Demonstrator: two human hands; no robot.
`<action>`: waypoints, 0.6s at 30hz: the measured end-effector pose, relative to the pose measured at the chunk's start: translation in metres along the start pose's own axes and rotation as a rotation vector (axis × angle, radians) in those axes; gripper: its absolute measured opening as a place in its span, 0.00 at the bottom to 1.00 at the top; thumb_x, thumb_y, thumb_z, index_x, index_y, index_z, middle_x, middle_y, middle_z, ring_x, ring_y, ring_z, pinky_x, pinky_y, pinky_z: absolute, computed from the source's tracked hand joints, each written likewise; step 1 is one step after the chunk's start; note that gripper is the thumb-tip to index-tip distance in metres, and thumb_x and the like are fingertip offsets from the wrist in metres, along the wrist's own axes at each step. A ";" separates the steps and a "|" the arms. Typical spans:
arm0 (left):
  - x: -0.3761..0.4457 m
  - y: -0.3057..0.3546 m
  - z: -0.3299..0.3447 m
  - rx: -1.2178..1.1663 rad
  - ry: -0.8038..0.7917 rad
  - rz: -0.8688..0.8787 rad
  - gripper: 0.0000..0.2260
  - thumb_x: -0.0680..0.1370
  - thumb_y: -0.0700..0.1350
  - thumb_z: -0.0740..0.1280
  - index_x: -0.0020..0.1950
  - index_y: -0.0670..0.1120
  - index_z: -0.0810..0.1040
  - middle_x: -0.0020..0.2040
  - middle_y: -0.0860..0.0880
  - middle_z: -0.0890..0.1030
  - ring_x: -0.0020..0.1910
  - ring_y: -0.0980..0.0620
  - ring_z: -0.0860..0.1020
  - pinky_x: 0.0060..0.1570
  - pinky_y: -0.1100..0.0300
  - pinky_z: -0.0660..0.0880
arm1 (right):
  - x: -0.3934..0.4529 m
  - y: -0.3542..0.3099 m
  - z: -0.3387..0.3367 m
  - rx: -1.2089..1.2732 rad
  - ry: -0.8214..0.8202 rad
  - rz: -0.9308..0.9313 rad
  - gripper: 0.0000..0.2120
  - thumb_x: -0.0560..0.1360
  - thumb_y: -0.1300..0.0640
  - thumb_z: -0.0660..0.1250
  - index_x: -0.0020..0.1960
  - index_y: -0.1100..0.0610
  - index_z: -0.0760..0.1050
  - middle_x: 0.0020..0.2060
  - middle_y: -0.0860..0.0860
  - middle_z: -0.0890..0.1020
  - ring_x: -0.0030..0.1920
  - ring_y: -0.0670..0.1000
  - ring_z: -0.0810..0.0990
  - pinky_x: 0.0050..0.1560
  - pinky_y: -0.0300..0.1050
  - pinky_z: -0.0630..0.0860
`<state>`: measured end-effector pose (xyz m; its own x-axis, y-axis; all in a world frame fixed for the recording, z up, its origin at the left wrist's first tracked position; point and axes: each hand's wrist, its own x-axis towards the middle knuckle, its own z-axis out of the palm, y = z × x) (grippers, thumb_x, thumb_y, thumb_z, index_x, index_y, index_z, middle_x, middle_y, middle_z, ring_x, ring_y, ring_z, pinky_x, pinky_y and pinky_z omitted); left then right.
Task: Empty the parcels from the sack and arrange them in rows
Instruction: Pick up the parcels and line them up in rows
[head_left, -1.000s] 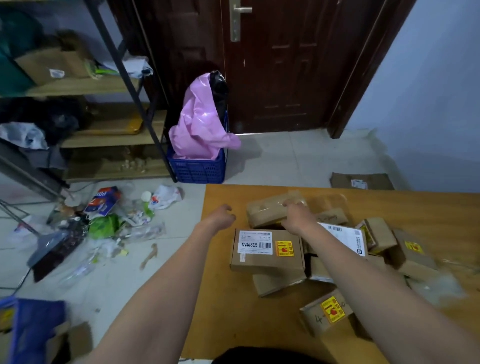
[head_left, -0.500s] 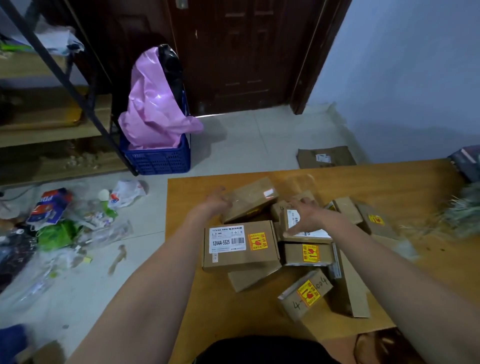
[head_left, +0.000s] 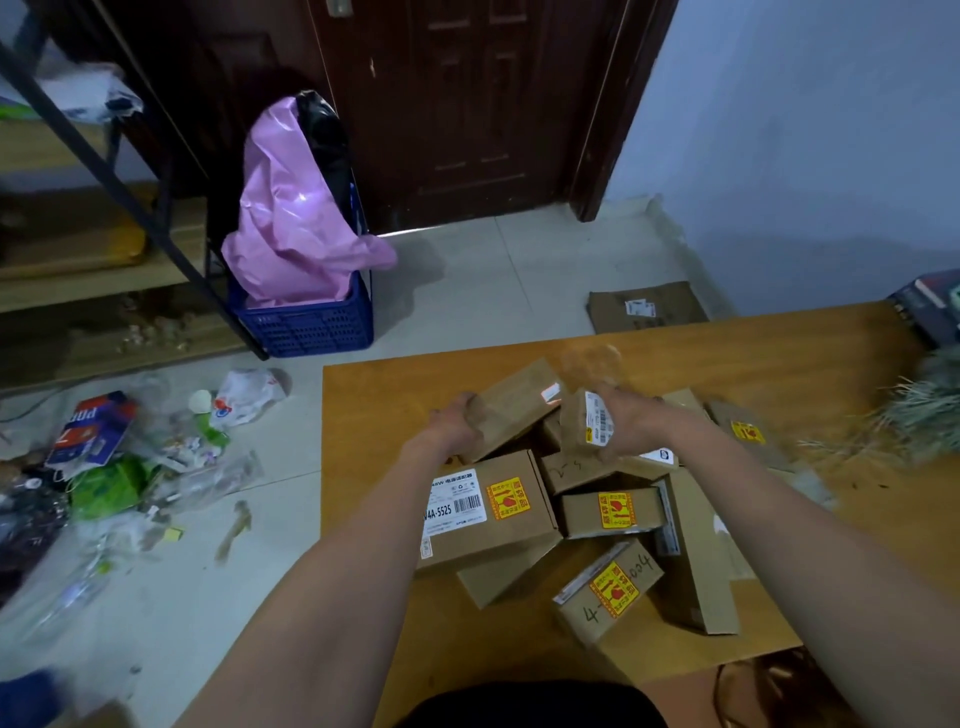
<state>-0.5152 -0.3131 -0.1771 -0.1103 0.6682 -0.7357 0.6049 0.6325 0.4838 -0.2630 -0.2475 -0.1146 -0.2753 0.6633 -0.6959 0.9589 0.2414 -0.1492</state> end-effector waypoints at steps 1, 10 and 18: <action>0.000 0.003 0.003 0.008 -0.006 0.011 0.36 0.75 0.41 0.68 0.77 0.63 0.55 0.72 0.41 0.65 0.58 0.41 0.75 0.58 0.47 0.78 | -0.004 0.000 -0.008 0.061 0.005 -0.014 0.52 0.68 0.52 0.78 0.80 0.48 0.47 0.69 0.52 0.70 0.68 0.58 0.71 0.69 0.58 0.67; -0.009 0.024 0.022 0.012 -0.120 0.126 0.30 0.80 0.43 0.64 0.79 0.56 0.55 0.69 0.45 0.72 0.62 0.43 0.75 0.55 0.52 0.76 | -0.008 -0.019 -0.031 0.274 0.138 -0.018 0.48 0.63 0.39 0.79 0.73 0.50 0.58 0.55 0.44 0.75 0.59 0.55 0.76 0.66 0.63 0.69; -0.014 0.016 -0.029 -0.581 -0.011 0.158 0.16 0.85 0.50 0.56 0.71 0.50 0.72 0.67 0.44 0.76 0.61 0.44 0.77 0.63 0.46 0.75 | 0.011 -0.069 -0.026 0.683 0.188 -0.017 0.51 0.53 0.22 0.72 0.66 0.52 0.70 0.56 0.49 0.81 0.53 0.52 0.81 0.47 0.48 0.79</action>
<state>-0.5269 -0.3006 -0.1457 -0.0442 0.7697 -0.6369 0.0832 0.6381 0.7654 -0.3345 -0.2384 -0.0941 -0.2390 0.7896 -0.5652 0.7662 -0.2042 -0.6093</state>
